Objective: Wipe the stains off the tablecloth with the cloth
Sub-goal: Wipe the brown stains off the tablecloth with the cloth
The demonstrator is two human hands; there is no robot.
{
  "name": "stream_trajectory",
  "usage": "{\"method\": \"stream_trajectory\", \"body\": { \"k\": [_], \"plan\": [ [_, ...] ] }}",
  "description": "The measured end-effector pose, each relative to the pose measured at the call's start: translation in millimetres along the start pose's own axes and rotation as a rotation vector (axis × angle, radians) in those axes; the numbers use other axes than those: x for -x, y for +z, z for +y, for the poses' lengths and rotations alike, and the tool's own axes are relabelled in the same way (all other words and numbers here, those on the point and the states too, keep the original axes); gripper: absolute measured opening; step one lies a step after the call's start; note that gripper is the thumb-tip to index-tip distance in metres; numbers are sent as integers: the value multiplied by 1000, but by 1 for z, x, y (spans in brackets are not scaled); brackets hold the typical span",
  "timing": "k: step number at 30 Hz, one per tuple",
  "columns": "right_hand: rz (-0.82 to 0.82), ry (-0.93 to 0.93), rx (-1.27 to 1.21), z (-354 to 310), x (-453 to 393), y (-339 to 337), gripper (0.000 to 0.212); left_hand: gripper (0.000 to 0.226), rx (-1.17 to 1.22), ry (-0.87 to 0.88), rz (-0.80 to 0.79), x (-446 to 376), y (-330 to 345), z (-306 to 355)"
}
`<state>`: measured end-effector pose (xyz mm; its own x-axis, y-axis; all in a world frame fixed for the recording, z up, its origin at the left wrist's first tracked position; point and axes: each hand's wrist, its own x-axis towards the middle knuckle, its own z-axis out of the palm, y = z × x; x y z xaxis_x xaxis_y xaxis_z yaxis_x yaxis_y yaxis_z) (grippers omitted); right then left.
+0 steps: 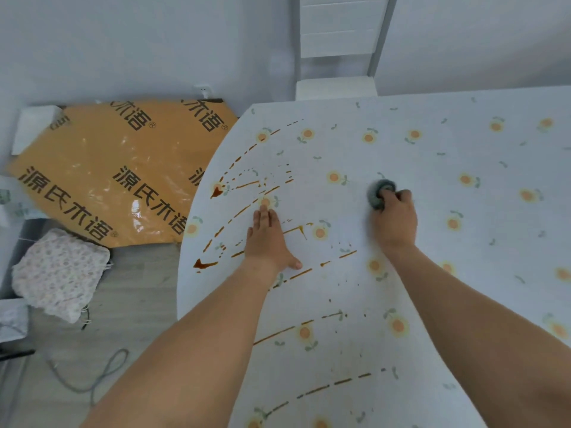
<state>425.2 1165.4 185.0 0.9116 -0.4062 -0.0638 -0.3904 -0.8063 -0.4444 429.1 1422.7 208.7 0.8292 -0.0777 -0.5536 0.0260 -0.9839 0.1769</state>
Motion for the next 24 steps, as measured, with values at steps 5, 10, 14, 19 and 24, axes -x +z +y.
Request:
{"method": "stream_trajectory", "body": {
  "k": [5, 10, 14, 19, 24],
  "plan": [
    [-38, -11, -45, -49, 46, 20, 42, 134, -26, 19, 46, 35, 22, -6],
    [-402, -602, 63, -70, 81, 29, 40, 151, 0, 29, 8, 51, 41, -11],
    [-176, -323, 84, -4, 69, -4, 42, 150, 24, 29, 3, 52, 37, -9],
    [-10, 192, 21, -3, 102, -13, 43, 143, -79, 62, 42, 88, 55, -5],
    [-388, -502, 91, -46, 165, 18, 39, 150, -71, 90, 0, 114, 78, -9]
  ]
}}
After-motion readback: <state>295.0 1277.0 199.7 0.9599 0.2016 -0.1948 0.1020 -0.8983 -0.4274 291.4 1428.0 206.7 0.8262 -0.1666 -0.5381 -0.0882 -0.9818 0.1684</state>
